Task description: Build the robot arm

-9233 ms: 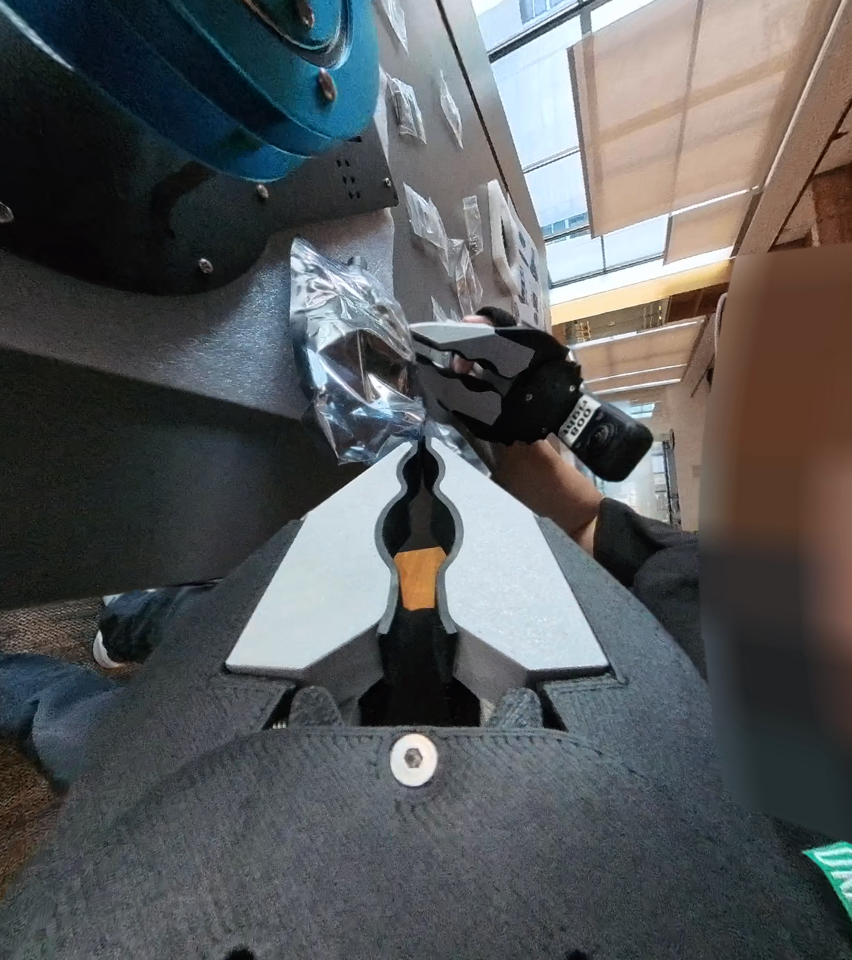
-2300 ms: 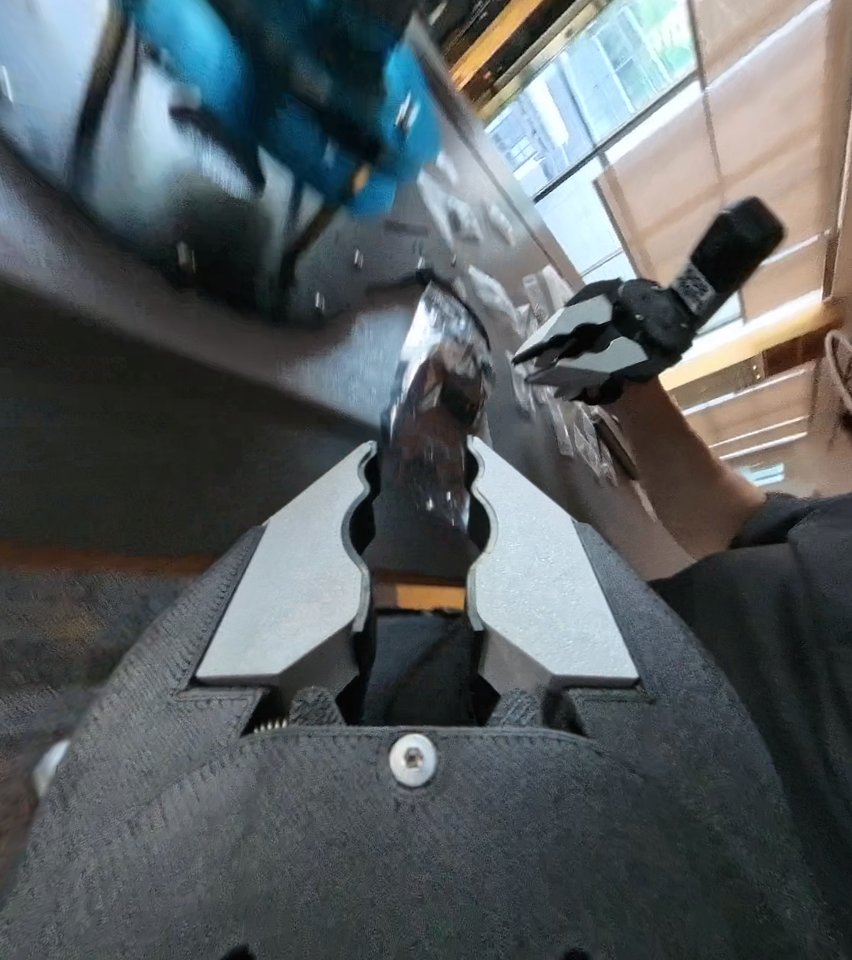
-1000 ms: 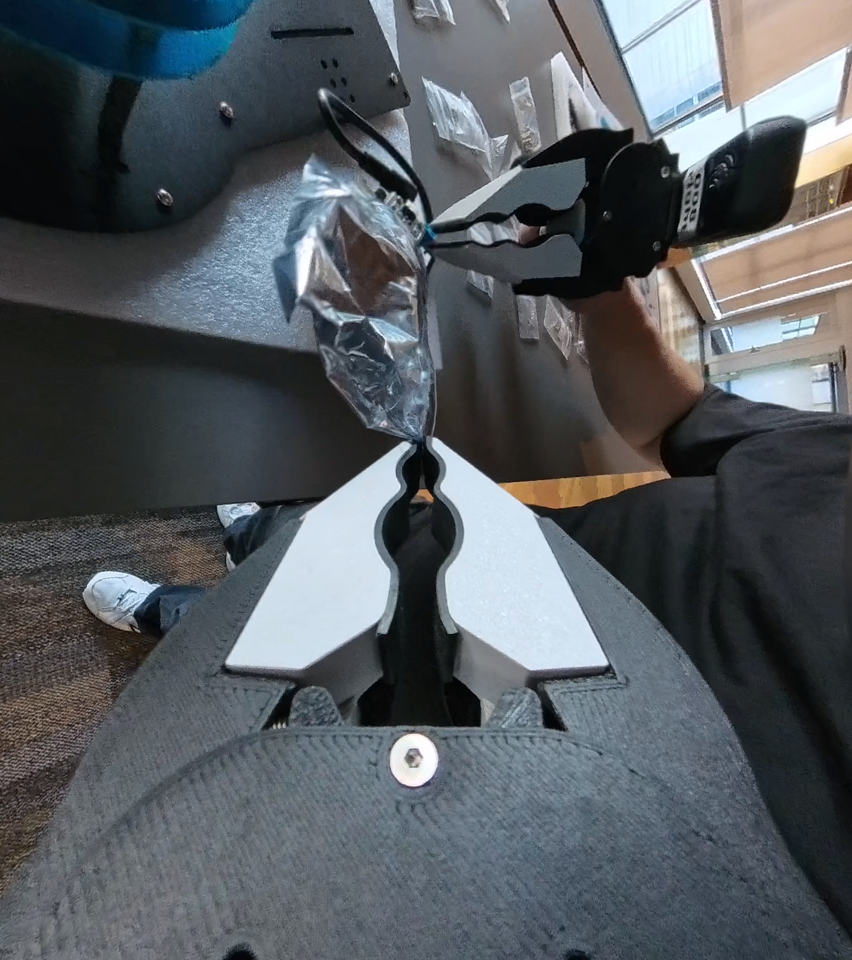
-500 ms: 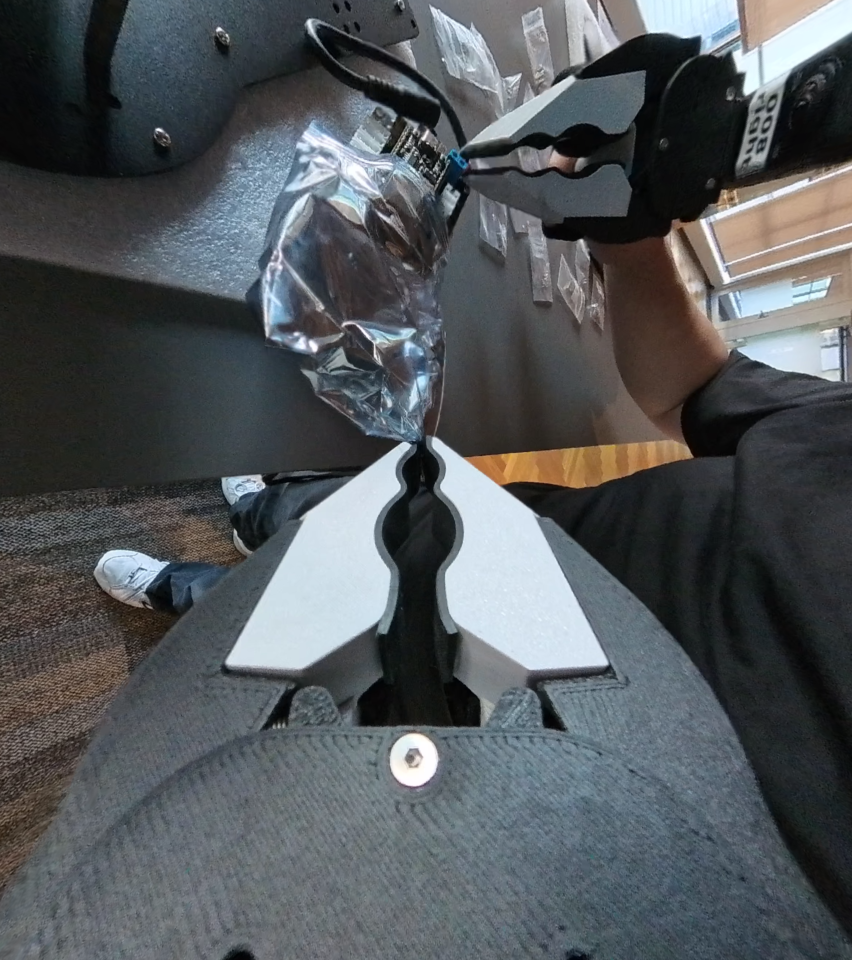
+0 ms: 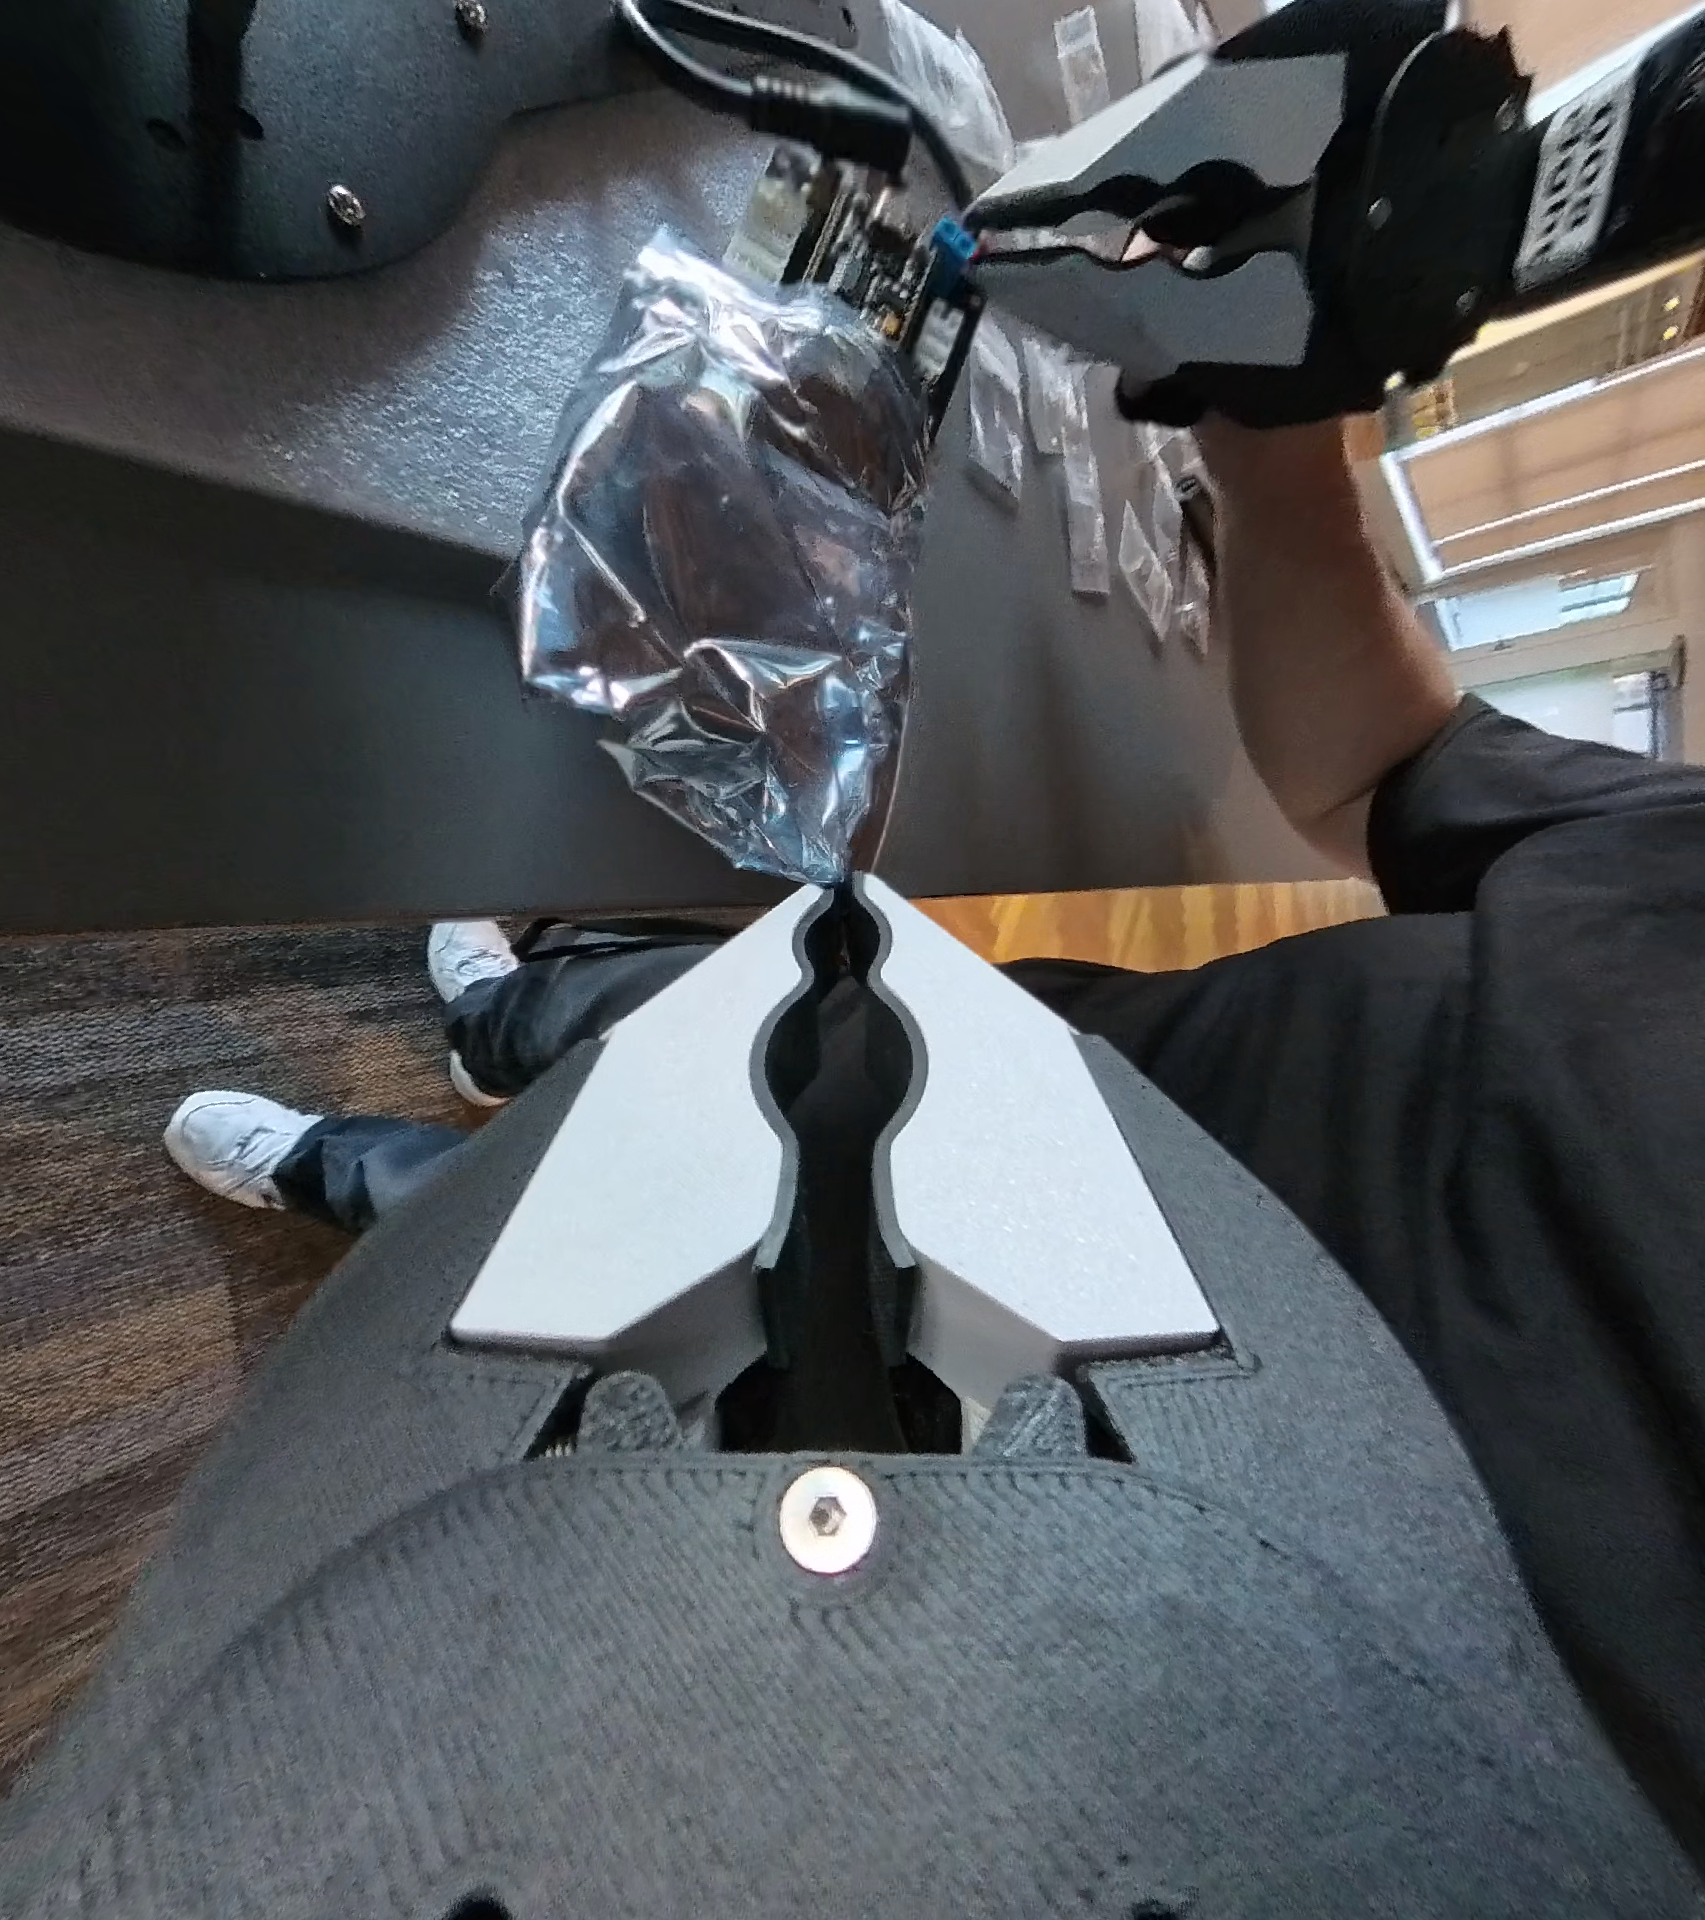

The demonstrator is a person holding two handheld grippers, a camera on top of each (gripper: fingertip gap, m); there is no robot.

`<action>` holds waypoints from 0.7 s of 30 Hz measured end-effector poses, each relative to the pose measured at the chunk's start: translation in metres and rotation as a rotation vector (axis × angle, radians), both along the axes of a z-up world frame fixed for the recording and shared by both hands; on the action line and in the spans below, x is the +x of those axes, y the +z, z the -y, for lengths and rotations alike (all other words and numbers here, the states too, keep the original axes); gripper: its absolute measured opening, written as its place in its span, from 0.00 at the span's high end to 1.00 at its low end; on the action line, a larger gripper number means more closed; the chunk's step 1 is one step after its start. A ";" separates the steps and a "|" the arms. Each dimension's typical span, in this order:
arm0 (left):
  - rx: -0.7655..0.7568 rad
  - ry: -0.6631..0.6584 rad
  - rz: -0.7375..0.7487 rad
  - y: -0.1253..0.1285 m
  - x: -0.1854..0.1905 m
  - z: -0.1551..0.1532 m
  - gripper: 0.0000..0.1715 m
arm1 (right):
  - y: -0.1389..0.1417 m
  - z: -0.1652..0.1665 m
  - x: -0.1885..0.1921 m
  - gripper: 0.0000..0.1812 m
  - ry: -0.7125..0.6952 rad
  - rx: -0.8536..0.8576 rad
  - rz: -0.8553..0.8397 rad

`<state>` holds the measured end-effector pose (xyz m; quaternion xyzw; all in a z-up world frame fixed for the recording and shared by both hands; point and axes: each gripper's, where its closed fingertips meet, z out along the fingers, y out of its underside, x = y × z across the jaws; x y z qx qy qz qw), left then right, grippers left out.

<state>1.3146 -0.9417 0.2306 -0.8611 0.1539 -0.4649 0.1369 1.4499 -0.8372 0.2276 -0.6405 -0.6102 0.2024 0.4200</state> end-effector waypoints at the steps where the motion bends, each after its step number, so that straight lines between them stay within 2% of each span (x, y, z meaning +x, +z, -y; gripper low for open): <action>1: 0.005 -0.007 -0.014 -0.001 0.000 0.000 1.00 | 0.002 0.000 -0.001 0.98 0.006 -0.010 0.000; 6: -0.009 -0.002 0.007 -0.002 0.000 0.002 1.00 | 0.003 -0.005 0.000 0.97 0.020 -0.013 0.028; 11: -0.039 0.034 0.085 0.002 -0.005 0.001 1.00 | 0.004 -0.012 0.003 0.98 -0.002 -0.011 -0.022; 21: -0.061 0.049 0.075 -0.008 -0.016 0.010 1.00 | 0.006 -0.016 0.005 0.98 -0.007 -0.020 -0.058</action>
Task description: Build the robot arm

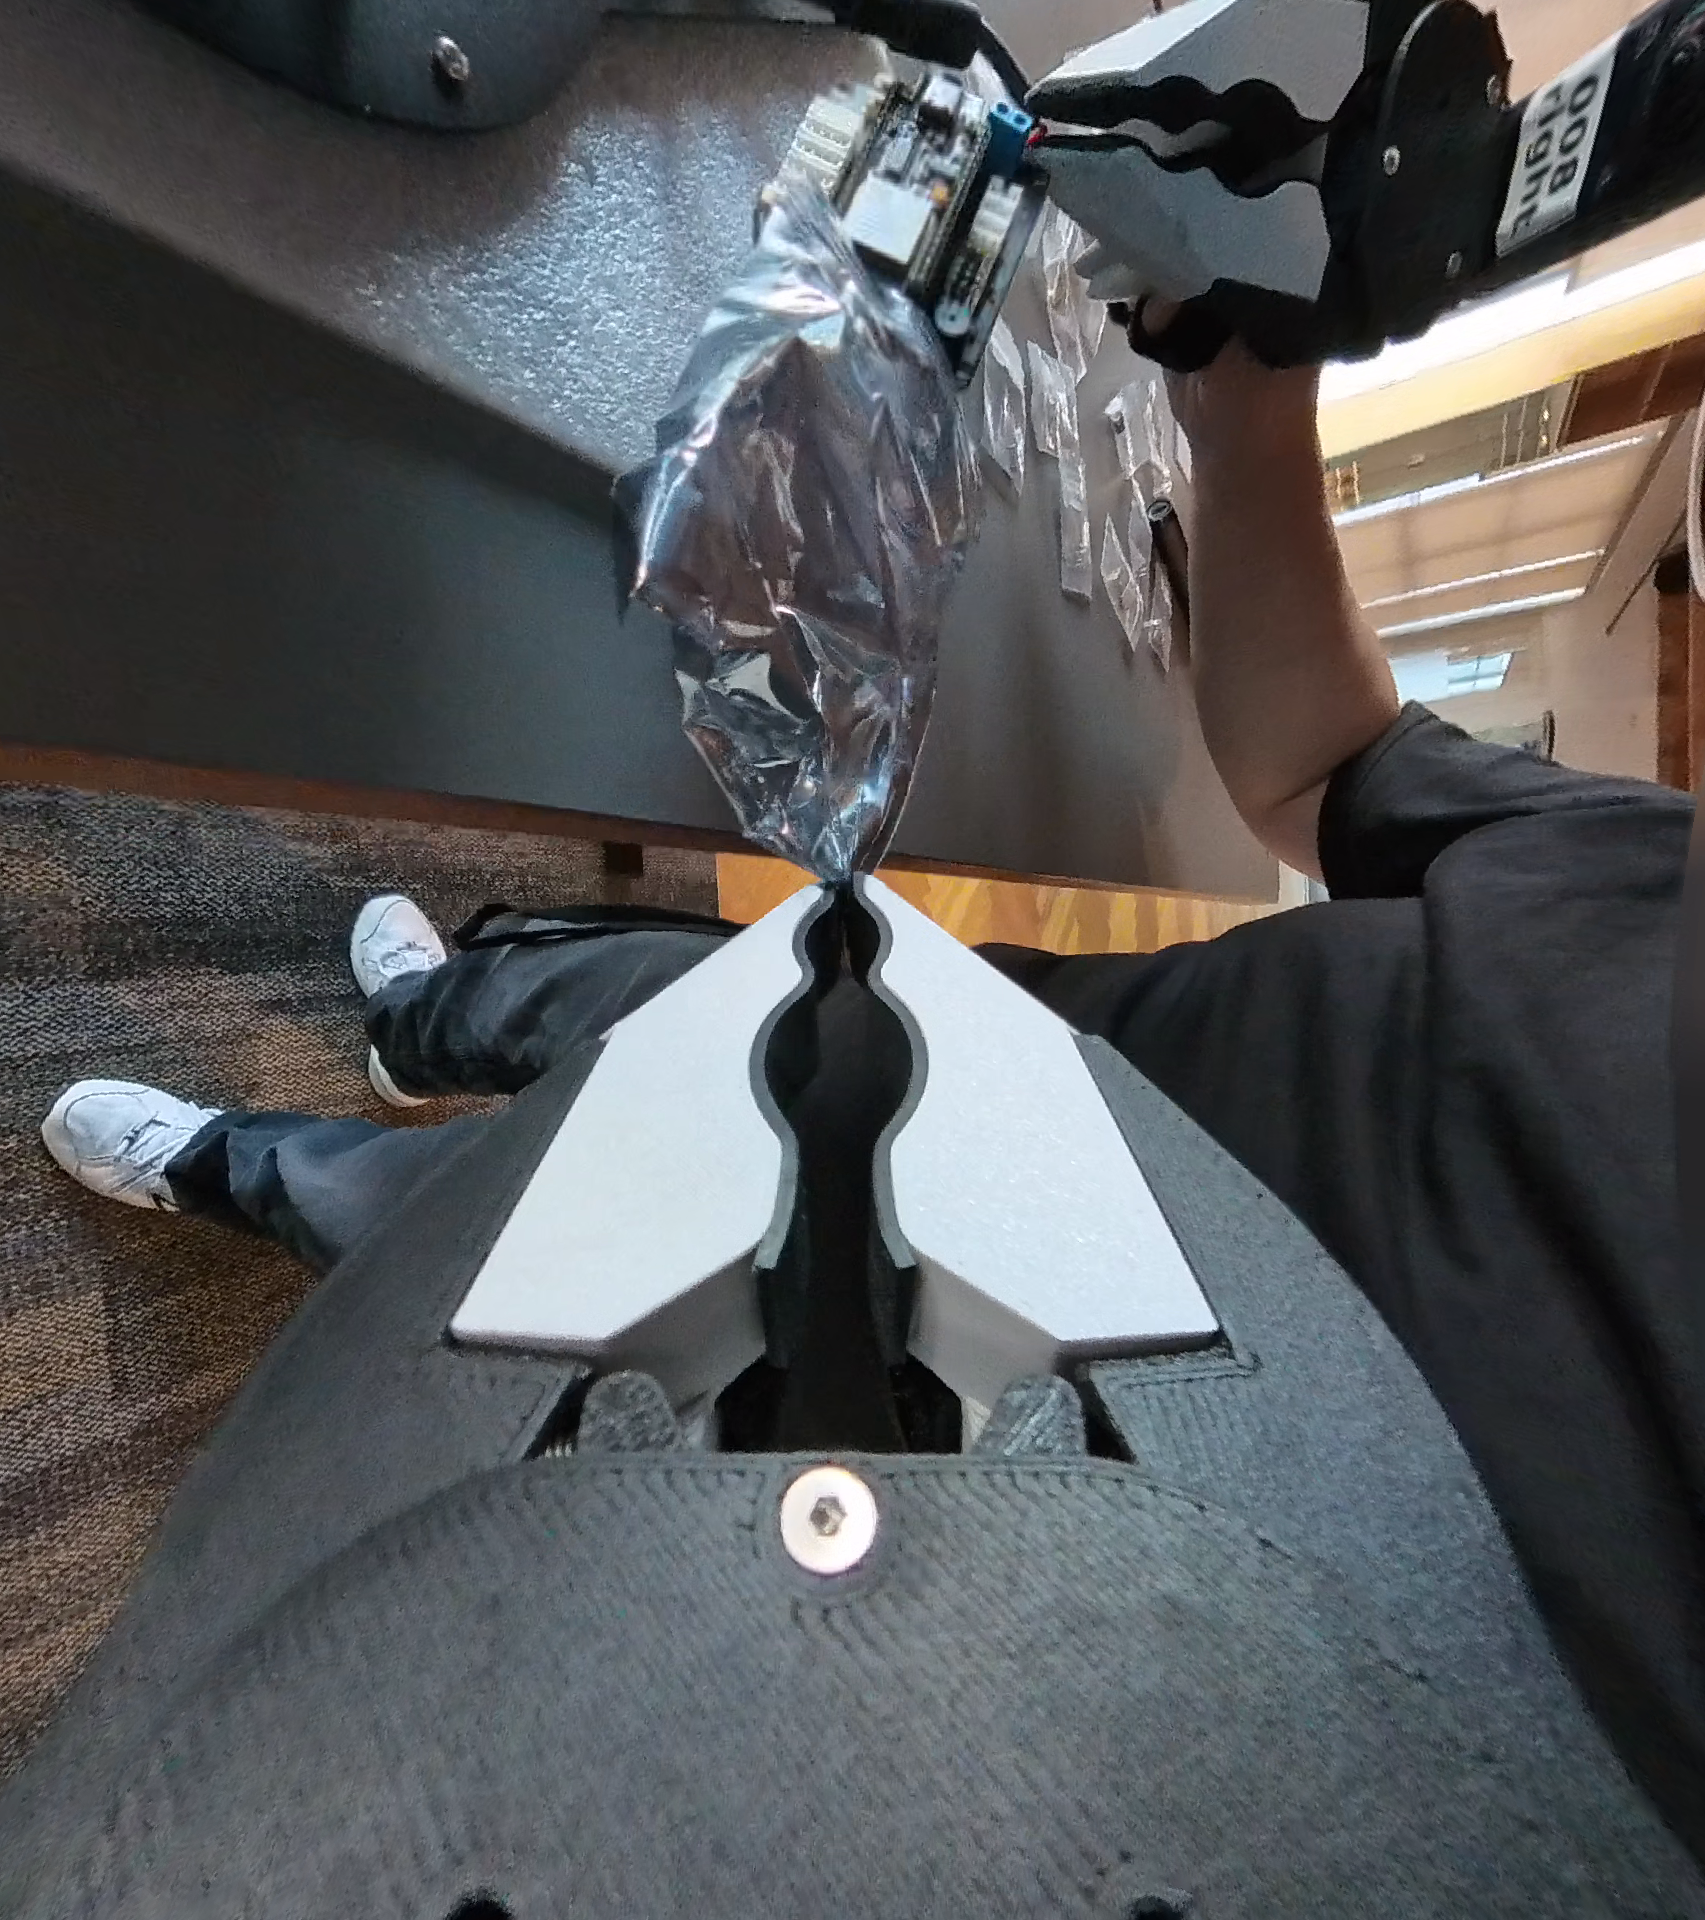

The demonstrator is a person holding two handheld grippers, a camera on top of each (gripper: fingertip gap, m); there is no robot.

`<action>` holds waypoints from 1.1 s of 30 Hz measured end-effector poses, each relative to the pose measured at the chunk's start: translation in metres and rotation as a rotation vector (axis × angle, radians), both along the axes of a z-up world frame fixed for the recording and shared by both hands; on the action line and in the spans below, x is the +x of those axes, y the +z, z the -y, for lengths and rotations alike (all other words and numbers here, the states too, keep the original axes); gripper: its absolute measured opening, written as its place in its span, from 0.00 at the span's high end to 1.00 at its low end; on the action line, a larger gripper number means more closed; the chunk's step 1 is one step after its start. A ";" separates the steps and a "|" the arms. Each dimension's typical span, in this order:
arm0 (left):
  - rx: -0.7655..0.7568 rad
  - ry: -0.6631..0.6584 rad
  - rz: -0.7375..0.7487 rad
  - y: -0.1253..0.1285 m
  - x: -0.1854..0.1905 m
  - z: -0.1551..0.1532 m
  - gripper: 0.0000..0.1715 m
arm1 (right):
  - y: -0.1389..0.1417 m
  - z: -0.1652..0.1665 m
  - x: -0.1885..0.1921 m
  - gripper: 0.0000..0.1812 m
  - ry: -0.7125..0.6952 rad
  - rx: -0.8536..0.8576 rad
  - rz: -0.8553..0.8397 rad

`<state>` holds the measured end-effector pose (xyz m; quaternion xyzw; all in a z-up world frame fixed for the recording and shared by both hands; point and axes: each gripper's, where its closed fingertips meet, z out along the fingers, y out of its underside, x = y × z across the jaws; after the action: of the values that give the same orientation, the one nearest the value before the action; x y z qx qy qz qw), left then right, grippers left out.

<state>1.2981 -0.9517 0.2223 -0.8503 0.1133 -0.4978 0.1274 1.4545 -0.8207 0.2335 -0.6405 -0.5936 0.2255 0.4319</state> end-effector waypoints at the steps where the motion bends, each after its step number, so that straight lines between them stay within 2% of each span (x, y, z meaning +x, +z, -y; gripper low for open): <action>1: 0.003 0.007 0.004 0.000 -0.003 0.001 1.00 | 0.000 0.000 0.001 0.98 -0.003 0.002 0.000; 6: 0.026 0.035 0.067 0.002 -0.010 0.005 1.00 | -0.004 0.002 0.004 0.98 -0.022 0.010 -0.011; 12: 0.031 0.062 0.214 0.005 -0.012 0.008 1.00 | -0.013 0.008 0.007 0.98 -0.052 -0.007 -0.015; 15: 0.054 0.073 0.266 0.014 -0.017 0.009 1.00 | -0.021 0.014 0.007 0.98 -0.068 -0.022 -0.011; 26: 0.231 0.089 0.110 0.042 -0.036 0.009 1.00 | -0.036 0.019 0.011 0.97 -0.162 0.066 0.026; 28: 0.253 0.072 0.121 0.052 -0.028 0.012 1.00 | -0.037 0.019 0.010 0.97 -0.172 0.093 0.032; 33: 0.255 0.019 0.295 0.095 0.022 0.011 1.00 | -0.030 0.019 0.008 0.98 -0.166 0.177 0.012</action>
<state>1.3206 -0.9627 0.3175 -0.7462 0.1478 -0.5974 0.2540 1.4628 -0.8393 0.2035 -0.6482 -0.5587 0.1318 0.5003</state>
